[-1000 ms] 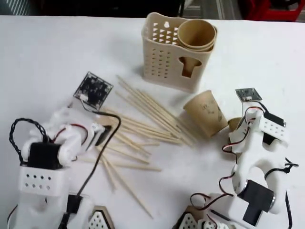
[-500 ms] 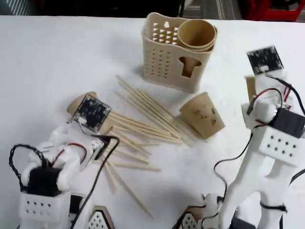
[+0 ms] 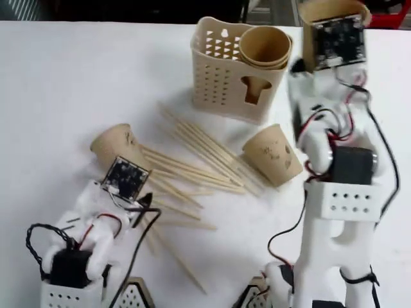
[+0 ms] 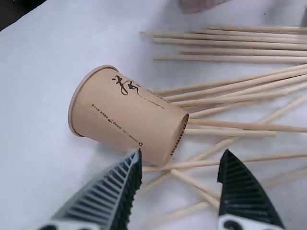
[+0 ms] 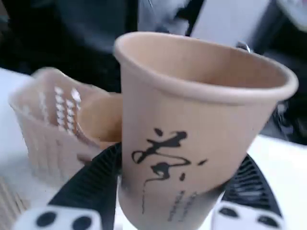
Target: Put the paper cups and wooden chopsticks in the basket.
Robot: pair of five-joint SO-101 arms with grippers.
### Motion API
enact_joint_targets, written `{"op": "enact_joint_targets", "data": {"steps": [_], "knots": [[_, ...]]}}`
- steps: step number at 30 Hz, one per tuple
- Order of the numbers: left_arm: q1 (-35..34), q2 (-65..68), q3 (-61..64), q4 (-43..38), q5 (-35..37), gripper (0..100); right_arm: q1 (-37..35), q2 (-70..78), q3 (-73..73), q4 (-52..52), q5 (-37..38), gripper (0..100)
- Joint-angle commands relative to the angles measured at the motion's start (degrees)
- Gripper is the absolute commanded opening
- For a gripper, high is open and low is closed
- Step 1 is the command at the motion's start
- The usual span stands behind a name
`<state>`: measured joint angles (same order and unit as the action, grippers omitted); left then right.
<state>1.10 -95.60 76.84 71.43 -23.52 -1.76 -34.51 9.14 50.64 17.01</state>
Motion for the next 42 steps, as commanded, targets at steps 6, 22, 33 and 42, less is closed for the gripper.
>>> {"op": "enact_joint_targets", "data": {"steps": [6, 22, 33, 42], "knots": [[-0.48, -8.84, 8.44, -3.16, 5.89, 26, -6.73, 13.85, -1.32, -20.88, -2.90, 19.8], [-4.09, -8.84, 11.52, -5.71, 5.63, 26, -6.46, 33.89, -1.58, -35.56, -2.99, 32.4], [-4.09, -8.84, 11.60, -5.54, 5.63, 26, -6.81, 33.36, -1.67, -32.31, -2.90, 33.0], [-4.09, -8.84, 11.69, -5.45, 5.63, 26, -6.46, 33.36, -1.67, -32.75, -2.90, 37.7]]}}
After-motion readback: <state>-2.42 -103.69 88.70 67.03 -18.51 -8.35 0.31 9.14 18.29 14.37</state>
